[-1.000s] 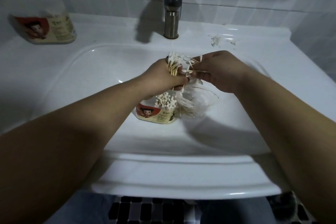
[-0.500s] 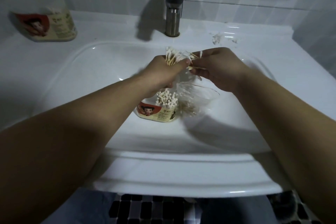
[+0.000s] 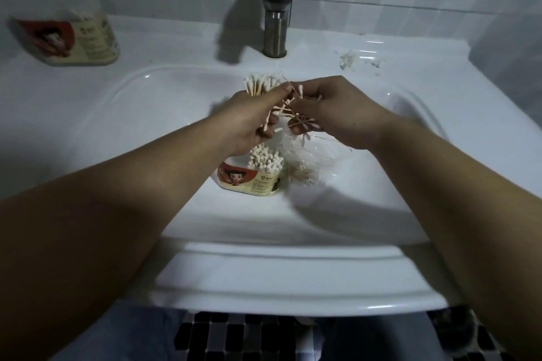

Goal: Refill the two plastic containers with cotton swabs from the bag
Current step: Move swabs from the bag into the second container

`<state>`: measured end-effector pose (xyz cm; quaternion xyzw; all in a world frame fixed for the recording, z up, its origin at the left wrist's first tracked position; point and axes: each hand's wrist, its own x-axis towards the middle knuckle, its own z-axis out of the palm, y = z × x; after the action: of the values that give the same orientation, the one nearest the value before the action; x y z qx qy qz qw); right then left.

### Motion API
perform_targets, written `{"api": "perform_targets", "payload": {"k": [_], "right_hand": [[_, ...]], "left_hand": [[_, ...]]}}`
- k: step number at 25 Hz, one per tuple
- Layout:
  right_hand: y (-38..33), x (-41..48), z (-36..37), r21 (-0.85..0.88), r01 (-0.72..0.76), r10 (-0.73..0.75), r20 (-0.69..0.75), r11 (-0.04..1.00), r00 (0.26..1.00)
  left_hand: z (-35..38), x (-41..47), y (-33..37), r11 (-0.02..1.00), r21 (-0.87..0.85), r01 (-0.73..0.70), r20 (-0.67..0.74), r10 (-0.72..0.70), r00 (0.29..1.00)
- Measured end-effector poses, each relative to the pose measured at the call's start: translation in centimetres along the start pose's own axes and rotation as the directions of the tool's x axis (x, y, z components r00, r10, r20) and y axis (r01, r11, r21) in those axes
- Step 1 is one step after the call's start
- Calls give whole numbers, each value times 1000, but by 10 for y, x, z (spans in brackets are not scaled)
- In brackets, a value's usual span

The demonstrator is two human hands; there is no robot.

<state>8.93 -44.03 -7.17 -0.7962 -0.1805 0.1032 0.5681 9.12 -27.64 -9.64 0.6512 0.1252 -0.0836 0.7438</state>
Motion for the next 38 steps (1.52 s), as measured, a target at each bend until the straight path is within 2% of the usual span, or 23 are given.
{"api": "perform_targets", "payload": {"k": [6,12,16,19,23,26,28,30,35,38], "right_hand": [[-3,-3,5,-195,49,-47,17,980,999],[2,-1,7,-88,-51,56,60,995,997],[2,-2,7,-112,-106,113,55,988,992],[3,-2,8,-108,-123,131,65,987,989],[3,0,9,-72,-131,133,20,989,991],[6,5,5,84,-151,154,-31,985,988],[6,5,4,175,-171,183,-57,970,981],[5,5,2,228,-171,196,-91,959,976],[5,9,-1,369,-94,171,-181,925,969],[6,10,-1,369,-56,133,-186,928,974]], "left_hand": [[2,-6,1,999,21,26,-5,-26,1000],[0,-4,5,993,-120,21,-25,-24,999],[4,-5,7,979,-202,-2,-45,-7,999],[1,-2,10,982,-190,1,-90,-19,996],[-7,3,17,945,-327,-28,-182,-34,983],[-13,2,18,978,-197,-66,-210,24,977],[-13,1,15,998,-20,-67,-157,63,986],[-10,-1,11,992,85,-93,-103,101,989],[-7,-4,9,970,153,-187,-31,194,981],[-5,-5,7,976,166,-141,24,139,990]]}}
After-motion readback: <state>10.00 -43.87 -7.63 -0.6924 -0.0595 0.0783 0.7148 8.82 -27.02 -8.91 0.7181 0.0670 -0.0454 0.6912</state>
